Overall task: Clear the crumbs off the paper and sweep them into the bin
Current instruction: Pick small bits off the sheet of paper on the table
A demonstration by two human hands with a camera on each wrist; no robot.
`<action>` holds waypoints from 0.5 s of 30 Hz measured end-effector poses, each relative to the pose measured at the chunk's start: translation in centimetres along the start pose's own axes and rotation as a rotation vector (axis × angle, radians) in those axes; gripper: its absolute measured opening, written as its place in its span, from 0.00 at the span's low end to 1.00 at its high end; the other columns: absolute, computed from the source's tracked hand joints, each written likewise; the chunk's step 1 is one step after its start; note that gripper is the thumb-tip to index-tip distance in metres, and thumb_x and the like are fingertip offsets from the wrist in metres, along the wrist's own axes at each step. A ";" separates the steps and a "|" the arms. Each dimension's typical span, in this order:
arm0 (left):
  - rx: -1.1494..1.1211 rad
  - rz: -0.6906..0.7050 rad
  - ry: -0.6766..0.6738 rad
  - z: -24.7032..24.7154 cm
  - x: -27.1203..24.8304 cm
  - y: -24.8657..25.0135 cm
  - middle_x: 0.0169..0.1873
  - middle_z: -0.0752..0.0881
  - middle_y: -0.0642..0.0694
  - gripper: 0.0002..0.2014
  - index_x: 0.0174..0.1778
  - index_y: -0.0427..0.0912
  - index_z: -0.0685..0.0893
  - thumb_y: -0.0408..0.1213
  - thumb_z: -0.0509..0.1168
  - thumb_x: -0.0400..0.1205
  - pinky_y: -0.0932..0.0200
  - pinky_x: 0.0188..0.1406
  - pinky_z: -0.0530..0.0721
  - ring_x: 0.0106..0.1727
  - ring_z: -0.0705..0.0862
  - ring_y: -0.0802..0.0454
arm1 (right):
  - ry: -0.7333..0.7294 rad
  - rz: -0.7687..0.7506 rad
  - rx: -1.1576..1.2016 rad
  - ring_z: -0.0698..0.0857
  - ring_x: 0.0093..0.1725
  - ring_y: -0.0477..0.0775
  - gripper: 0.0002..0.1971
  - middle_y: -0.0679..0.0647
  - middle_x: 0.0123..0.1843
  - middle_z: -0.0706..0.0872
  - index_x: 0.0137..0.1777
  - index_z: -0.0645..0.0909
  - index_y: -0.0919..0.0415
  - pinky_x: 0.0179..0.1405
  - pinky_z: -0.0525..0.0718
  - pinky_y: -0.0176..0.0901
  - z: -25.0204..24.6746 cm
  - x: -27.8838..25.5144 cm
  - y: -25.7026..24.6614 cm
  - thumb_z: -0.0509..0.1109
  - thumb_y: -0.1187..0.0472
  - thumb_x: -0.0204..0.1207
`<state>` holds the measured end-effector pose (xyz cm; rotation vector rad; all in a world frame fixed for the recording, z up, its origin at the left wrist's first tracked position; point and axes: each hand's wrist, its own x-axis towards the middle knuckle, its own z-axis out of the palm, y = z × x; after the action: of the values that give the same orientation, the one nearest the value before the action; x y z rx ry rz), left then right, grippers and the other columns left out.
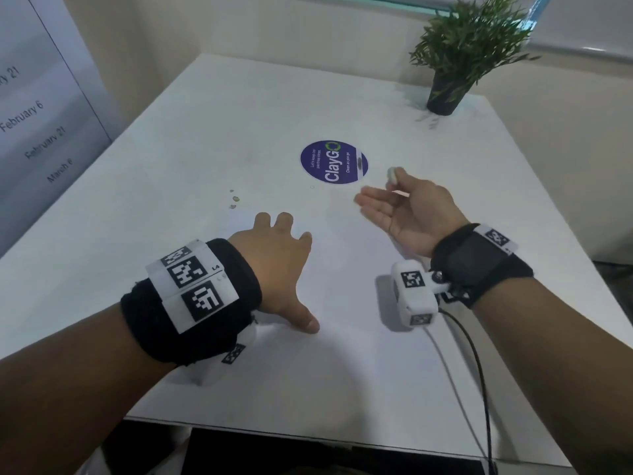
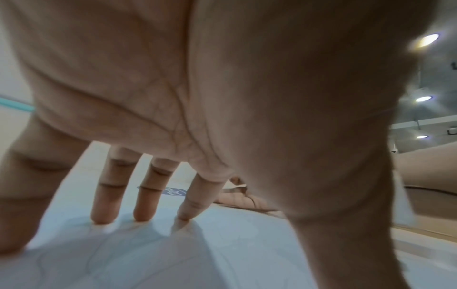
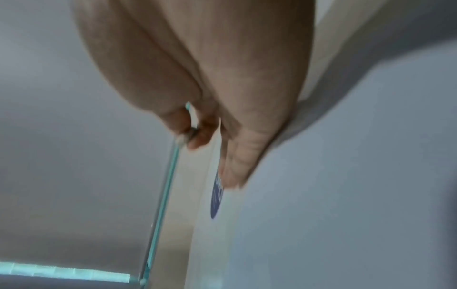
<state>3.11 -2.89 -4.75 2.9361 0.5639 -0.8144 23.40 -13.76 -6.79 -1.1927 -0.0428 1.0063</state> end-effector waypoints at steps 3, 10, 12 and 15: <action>-0.017 -0.004 0.020 0.1 0.0 -0.1 0.59 0.66 0.46 0.54 0.73 0.48 0.68 0.78 0.74 0.58 0.44 0.53 0.85 0.64 0.66 0.43 | -0.088 -0.014 0.073 0.90 0.61 0.66 0.20 0.68 0.59 0.87 0.36 0.76 0.59 0.51 0.93 0.53 -0.1 -1.0 -0.1 0.61 0.51 0.89; -0.024 -0.022 -0.009 -1.0 0.7 0.4 0.60 0.67 0.46 0.50 0.67 0.49 0.71 0.76 0.77 0.56 0.42 0.53 0.85 0.57 0.64 0.46 | -0.120 0.226 -0.273 0.94 0.52 0.63 0.13 0.66 0.51 0.91 0.45 0.79 0.61 0.47 0.94 0.51 -0.6 -2.1 1.4 0.65 0.54 0.87; -0.029 -0.019 -0.010 -0.9 0.9 0.3 0.63 0.67 0.46 0.50 0.67 0.49 0.71 0.75 0.77 0.57 0.41 0.53 0.85 0.60 0.65 0.45 | 0.076 -0.009 -0.367 0.91 0.40 0.58 0.13 0.61 0.44 0.87 0.42 0.79 0.59 0.36 0.90 0.45 -1.2 -1.6 -0.3 0.66 0.55 0.87; -0.051 0.000 0.012 -1.0 1.4 0.1 0.63 0.69 0.48 0.49 0.68 0.52 0.70 0.75 0.77 0.57 0.40 0.54 0.85 0.64 0.67 0.42 | 0.001 -0.118 -0.792 0.75 0.25 0.52 0.13 0.55 0.31 0.83 0.38 0.80 0.57 0.24 0.72 0.41 -0.9 -3.1 -0.6 0.68 0.55 0.85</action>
<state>4.76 -2.37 -4.65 2.8963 0.5770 -0.7713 22.43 -16.47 -5.29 -1.8799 -0.5466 0.9035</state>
